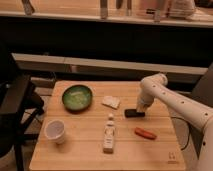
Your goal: Push the eraser across the table
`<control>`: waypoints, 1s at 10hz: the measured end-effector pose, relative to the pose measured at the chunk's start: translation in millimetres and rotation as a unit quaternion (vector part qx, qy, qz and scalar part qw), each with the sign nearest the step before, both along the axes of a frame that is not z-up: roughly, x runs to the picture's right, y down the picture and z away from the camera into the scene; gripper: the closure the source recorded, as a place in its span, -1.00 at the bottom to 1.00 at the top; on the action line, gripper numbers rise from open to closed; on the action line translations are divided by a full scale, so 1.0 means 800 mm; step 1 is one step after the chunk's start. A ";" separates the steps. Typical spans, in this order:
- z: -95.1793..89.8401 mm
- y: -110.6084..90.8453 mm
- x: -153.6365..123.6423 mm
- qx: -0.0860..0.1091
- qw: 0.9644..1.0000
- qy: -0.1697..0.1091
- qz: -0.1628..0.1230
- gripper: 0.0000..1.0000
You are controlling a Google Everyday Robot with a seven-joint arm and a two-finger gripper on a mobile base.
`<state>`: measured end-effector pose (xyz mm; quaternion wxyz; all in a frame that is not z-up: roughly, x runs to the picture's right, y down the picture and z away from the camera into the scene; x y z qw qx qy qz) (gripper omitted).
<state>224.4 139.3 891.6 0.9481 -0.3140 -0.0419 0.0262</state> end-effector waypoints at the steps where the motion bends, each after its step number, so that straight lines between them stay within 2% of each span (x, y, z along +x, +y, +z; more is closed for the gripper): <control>1: -0.002 0.000 0.000 0.000 1.000 0.000 -0.001 0.99; 10: -0.004 -0.002 -0.005 -0.003 1.000 -0.002 -0.001 0.99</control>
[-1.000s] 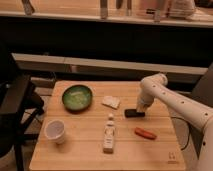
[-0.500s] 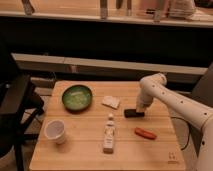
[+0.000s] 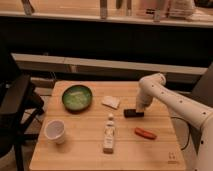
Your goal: Push the eraser across the table
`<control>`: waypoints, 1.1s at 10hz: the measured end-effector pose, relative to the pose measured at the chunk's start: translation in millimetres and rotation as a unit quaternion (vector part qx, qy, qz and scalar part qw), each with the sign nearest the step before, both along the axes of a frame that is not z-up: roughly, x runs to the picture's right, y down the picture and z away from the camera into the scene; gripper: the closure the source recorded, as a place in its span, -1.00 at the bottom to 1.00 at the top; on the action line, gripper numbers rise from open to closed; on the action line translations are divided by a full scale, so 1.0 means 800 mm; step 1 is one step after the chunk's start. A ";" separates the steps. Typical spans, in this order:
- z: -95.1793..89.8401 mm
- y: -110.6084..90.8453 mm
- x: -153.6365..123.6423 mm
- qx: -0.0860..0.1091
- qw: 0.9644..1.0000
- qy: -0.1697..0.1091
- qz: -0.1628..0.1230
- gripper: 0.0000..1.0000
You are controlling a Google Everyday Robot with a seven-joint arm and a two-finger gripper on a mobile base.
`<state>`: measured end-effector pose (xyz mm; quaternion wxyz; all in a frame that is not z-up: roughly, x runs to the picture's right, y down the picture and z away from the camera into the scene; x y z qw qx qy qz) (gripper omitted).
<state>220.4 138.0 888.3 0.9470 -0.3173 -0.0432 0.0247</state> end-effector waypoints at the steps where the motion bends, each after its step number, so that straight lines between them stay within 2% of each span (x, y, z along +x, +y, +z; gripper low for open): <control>1: 0.000 0.000 0.000 0.000 1.000 0.000 0.000 0.99; 8: 0.006 0.002 -0.007 -0.006 1.000 -0.002 -0.004 0.99; 11: 0.001 0.000 -0.008 -0.006 1.000 -0.003 -0.004 0.99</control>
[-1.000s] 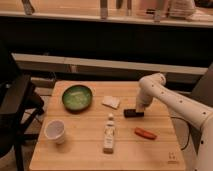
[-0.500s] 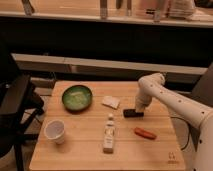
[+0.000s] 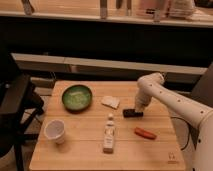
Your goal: Push the eraser across the table
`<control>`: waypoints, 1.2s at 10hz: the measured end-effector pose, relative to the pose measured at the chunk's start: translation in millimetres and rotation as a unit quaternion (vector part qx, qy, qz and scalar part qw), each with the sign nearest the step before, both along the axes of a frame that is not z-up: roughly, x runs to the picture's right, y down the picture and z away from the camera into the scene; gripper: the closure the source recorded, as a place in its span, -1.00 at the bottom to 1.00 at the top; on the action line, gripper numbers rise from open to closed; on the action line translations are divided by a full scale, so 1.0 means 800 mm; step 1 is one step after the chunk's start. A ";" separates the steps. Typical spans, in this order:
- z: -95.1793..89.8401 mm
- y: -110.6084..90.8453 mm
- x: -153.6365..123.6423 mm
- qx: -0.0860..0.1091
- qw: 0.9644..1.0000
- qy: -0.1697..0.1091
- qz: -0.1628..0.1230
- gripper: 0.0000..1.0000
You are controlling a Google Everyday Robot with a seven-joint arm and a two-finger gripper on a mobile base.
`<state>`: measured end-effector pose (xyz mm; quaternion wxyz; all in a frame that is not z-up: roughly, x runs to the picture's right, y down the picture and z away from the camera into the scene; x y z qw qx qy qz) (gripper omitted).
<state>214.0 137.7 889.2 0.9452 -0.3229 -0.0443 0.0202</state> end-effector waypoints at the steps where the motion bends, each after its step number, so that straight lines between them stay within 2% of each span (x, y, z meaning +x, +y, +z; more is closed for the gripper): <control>1: 0.000 0.000 0.000 0.000 1.000 0.000 0.000 0.99; 12: 0.000 0.000 -0.010 -0.005 1.000 -0.003 -0.006 0.99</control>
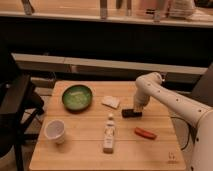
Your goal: Push the eraser across the table
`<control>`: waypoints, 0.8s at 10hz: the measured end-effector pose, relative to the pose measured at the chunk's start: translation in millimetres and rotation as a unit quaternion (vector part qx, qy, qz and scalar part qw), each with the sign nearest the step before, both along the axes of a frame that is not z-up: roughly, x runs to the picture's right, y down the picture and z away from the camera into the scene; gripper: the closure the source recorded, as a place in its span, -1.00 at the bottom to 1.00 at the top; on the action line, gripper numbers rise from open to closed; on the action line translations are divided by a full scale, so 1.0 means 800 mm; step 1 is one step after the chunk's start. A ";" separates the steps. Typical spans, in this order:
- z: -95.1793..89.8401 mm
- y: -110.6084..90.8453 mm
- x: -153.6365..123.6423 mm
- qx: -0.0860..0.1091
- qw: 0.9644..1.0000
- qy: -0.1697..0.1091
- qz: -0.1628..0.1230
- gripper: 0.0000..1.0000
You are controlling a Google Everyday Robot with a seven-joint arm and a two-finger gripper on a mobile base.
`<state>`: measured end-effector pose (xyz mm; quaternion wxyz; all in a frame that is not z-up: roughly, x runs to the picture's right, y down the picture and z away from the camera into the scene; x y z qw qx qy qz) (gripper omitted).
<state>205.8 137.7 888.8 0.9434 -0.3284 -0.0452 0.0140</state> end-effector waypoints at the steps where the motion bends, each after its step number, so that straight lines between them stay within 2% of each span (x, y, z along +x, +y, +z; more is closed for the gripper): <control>1: 0.000 0.000 0.000 0.000 1.000 0.000 0.000 0.99; 8: 0.000 0.000 -0.008 -0.001 1.000 -0.003 -0.006 0.99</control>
